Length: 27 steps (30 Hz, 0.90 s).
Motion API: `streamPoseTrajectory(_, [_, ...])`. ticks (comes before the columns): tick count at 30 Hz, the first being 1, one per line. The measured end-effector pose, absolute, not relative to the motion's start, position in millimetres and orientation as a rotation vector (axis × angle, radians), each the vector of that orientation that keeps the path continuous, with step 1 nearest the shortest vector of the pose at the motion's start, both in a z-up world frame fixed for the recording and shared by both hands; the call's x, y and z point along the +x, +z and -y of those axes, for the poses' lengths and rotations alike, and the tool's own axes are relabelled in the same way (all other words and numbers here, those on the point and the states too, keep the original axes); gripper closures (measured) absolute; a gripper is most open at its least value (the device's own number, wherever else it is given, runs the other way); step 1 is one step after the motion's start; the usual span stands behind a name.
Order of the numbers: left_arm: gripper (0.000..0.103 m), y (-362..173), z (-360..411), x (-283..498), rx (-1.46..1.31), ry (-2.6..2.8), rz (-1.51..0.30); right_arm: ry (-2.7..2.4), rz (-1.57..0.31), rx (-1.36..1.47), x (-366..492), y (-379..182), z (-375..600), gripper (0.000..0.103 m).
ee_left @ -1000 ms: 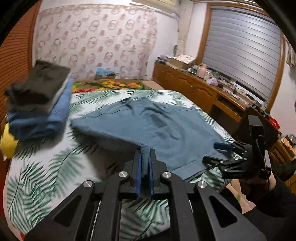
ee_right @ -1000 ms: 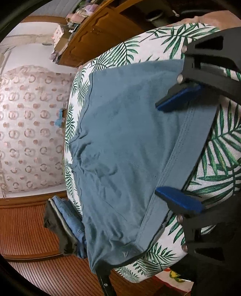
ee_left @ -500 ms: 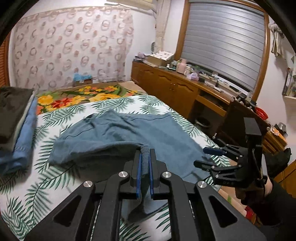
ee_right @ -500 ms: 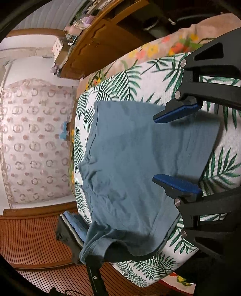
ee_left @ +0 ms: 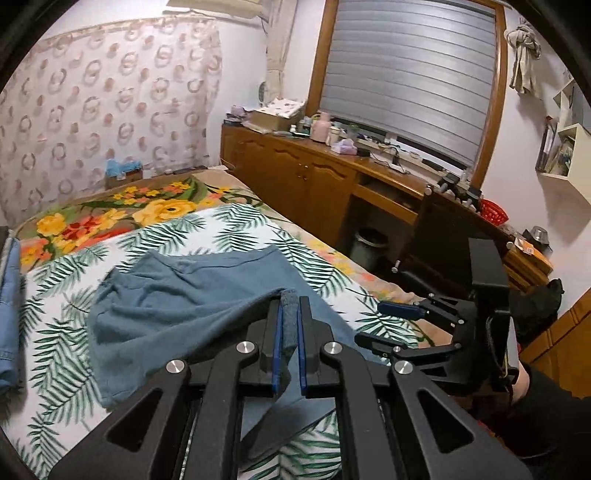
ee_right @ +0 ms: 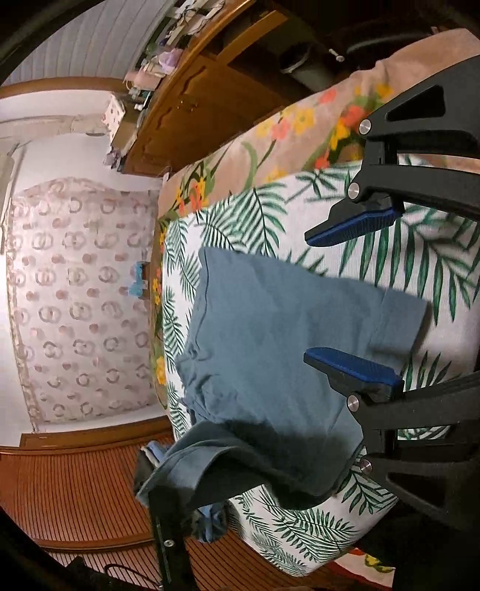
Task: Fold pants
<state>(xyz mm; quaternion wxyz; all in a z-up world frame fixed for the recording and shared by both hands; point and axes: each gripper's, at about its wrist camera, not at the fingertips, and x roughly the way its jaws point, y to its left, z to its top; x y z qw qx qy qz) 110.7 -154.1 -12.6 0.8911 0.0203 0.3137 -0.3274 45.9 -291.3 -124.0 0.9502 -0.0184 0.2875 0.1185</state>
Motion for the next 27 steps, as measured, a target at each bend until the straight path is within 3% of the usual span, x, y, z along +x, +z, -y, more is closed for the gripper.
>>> streamPoseTrajectory(4, [0.094,-21.9,159.7,112.6,0.059,-0.647,-0.682,0.221,-0.575,-0.022,36.4,-125.1,292.3,0.044])
streamPoseTrajectory(7, [0.086,-27.3,161.9,112.5,0.098,-0.599,-0.689,0.213,-0.575,-0.010,33.8,-127.9,290.7,0.044])
streamPoseTrajectory(11, [0.047,-31.5,148.9,110.1,0.099,-0.564,-0.672,0.217,-0.576,0.001,34.6,-130.4,283.1,0.044])
streamPoseTrajectory(14, [0.032,-35.2,135.7,110.2,0.078,-0.541,-0.677,0.229,-0.574,0.001,36.7,-130.0,281.8,0.044])
streamPoseTrajectory(27, [0.032,-86.8,102.7,96.0,0.106,-0.493,-0.809,0.347,-0.561,-0.010,50.6,-120.7,273.5,0.052])
